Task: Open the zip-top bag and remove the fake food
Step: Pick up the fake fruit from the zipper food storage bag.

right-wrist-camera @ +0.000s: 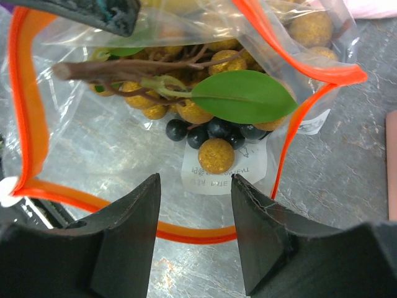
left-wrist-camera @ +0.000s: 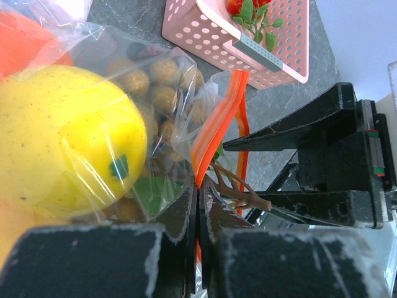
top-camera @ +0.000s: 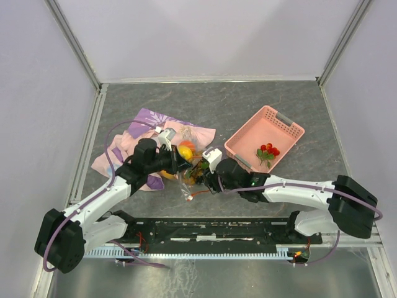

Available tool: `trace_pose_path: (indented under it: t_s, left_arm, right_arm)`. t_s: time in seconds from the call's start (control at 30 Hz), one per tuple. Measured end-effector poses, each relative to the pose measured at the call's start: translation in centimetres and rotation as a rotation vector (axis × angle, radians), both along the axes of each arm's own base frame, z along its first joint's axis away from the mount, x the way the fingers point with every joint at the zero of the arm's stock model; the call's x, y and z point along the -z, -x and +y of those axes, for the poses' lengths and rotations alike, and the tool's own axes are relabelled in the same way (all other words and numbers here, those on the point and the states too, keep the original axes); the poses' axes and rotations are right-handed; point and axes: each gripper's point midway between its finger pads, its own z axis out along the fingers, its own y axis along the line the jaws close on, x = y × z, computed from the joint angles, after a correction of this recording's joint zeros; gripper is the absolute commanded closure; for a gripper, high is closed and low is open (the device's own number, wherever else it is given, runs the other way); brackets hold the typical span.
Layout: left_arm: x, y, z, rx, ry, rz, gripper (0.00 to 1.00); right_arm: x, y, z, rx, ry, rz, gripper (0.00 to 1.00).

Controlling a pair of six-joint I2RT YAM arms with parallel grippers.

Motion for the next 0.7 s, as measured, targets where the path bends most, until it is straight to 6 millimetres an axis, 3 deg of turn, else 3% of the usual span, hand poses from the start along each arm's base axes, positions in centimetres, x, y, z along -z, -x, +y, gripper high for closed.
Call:
trace_pose_path:
  t_s: [0.4,0.7]
  left_arm:
    - [0.3,0.1,0.0,0.001,0.004,-0.001,0.97]
    - [0.6,0.2,0.0,-0.004,0.006,0.013,0.97]
  right_arm:
    - [0.2,-1.9,0.9,0.194,0.022,-0.034,0.44]
    - [2.2,-2.1,0.4,0.239,0.078,-0.012,0.47]
